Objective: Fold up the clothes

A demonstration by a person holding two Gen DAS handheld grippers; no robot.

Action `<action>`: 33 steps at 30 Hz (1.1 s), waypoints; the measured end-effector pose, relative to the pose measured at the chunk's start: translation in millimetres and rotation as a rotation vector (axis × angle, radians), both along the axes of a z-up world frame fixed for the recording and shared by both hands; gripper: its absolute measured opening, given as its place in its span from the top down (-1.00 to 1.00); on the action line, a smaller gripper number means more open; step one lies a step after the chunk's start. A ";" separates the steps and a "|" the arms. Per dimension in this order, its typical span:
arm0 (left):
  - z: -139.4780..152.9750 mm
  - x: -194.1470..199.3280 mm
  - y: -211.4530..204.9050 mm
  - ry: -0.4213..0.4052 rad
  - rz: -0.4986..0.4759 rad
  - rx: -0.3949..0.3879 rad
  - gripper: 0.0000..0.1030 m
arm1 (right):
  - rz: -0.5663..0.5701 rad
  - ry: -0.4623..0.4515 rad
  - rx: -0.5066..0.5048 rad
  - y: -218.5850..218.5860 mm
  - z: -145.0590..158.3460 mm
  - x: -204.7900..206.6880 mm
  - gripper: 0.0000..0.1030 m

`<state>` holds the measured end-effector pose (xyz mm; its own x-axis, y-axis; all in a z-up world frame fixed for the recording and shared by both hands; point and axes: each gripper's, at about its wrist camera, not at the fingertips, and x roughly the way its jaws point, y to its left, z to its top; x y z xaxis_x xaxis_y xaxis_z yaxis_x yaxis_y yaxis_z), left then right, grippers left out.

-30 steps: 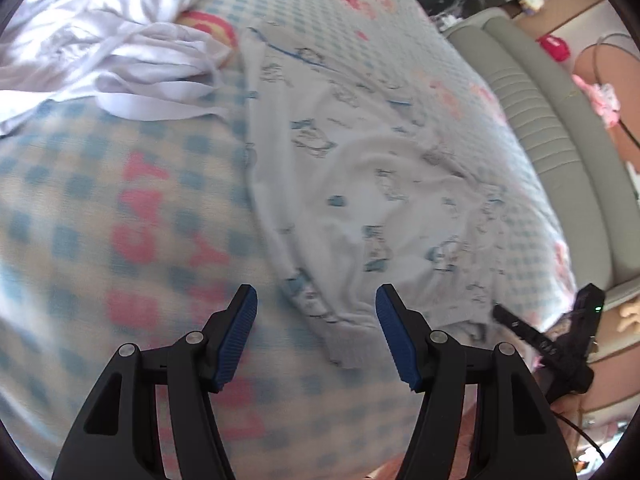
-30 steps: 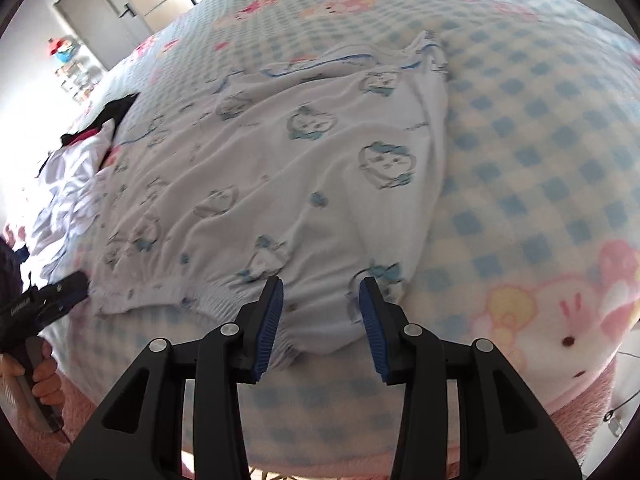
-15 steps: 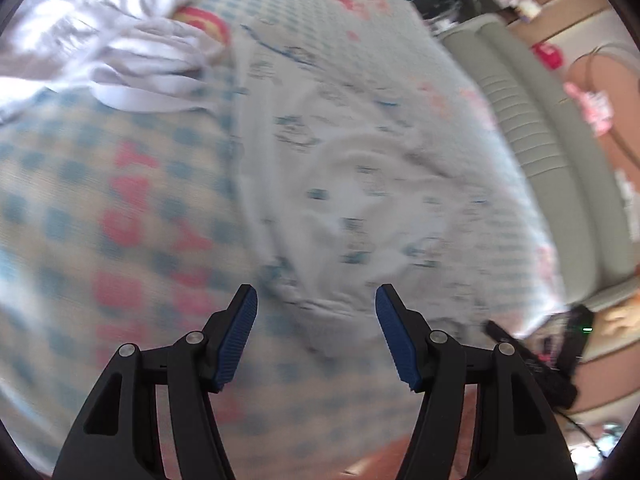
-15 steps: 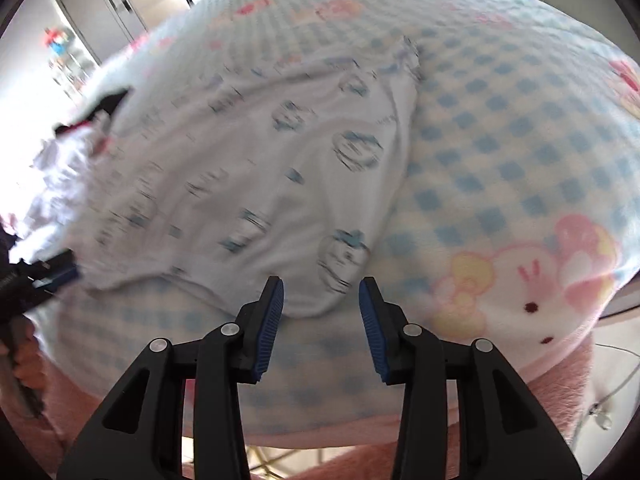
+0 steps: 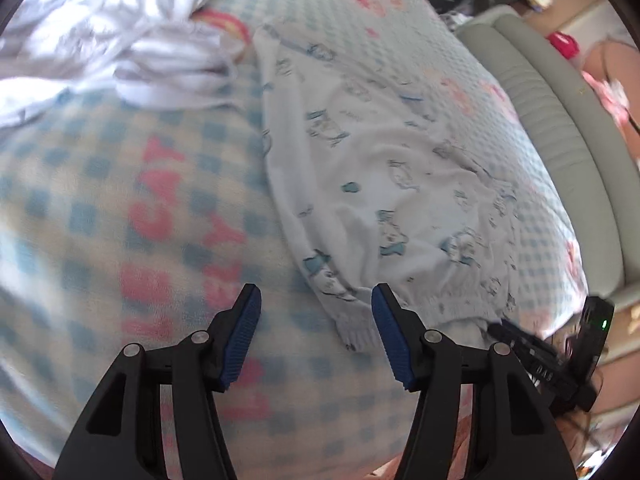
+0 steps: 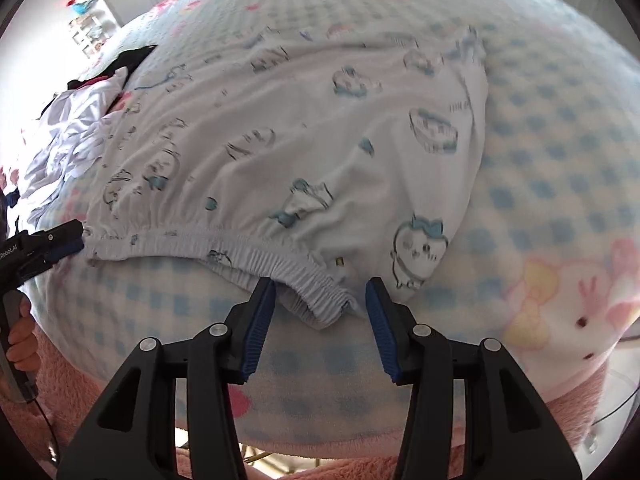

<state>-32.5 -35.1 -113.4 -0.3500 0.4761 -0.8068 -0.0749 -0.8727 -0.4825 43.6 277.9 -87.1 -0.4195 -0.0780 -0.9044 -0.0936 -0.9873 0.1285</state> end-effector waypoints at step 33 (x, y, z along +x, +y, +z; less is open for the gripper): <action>1.3 -2.2 96.2 0.055 -0.312 -0.327 -0.26 | 0.196 -0.016 0.083 -44.2 -14.8 -30.6 0.06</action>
